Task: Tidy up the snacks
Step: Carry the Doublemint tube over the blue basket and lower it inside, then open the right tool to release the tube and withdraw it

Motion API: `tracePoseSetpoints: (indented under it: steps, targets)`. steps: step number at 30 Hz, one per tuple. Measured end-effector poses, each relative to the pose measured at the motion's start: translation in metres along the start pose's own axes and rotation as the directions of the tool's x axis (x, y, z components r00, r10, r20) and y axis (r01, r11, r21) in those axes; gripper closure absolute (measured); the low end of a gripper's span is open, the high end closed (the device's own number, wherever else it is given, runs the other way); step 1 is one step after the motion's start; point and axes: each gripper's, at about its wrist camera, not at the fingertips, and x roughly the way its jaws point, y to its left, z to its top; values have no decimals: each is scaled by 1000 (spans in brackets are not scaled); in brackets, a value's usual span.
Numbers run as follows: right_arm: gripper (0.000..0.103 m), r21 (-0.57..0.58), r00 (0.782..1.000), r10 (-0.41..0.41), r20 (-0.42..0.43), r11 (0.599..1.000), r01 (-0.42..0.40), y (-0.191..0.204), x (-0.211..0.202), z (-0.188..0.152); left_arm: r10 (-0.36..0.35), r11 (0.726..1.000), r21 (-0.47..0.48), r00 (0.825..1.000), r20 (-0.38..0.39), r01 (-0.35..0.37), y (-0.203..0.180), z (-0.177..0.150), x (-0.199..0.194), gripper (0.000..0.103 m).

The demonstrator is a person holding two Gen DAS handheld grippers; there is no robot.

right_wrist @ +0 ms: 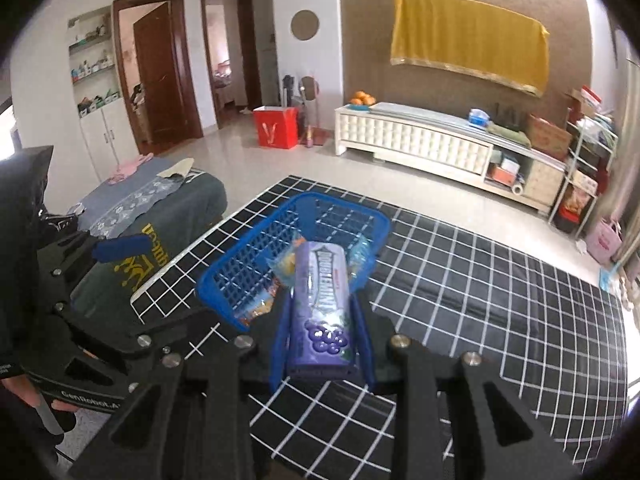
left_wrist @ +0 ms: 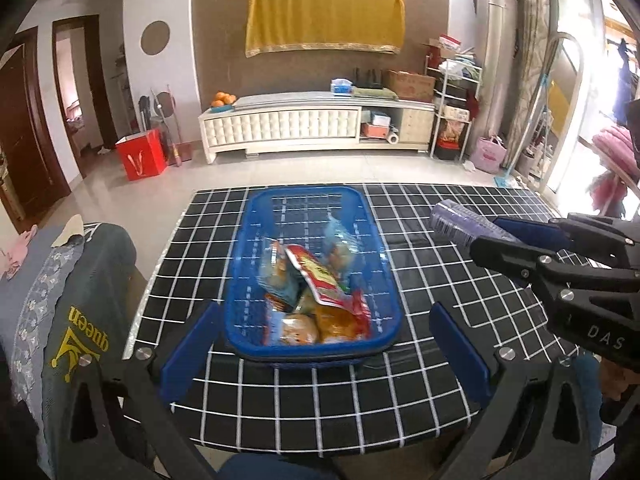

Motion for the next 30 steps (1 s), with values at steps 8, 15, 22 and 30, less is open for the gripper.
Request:
tracePoseSetpoints:
  steps: [8,15,22,30]
  targets:
    - [68,-15,997,51,-50,999,-52,15,41,13,46,997,-58,998,-40,-48,34,5,19,0]
    - [68,6,990,93,-110,996,-93,18,77,16,74,995,-62,994,-78,-79,60,6,38,0]
    - [68,12,976,124,-178,992,-124,25,115,19,69,992,-98,988,-135,-83,84,-4,64,0]
    - [68,0,958,101,-269,994,-105,34,150,11,46,987,-145,984,-174,-72,104,-12,83,0]
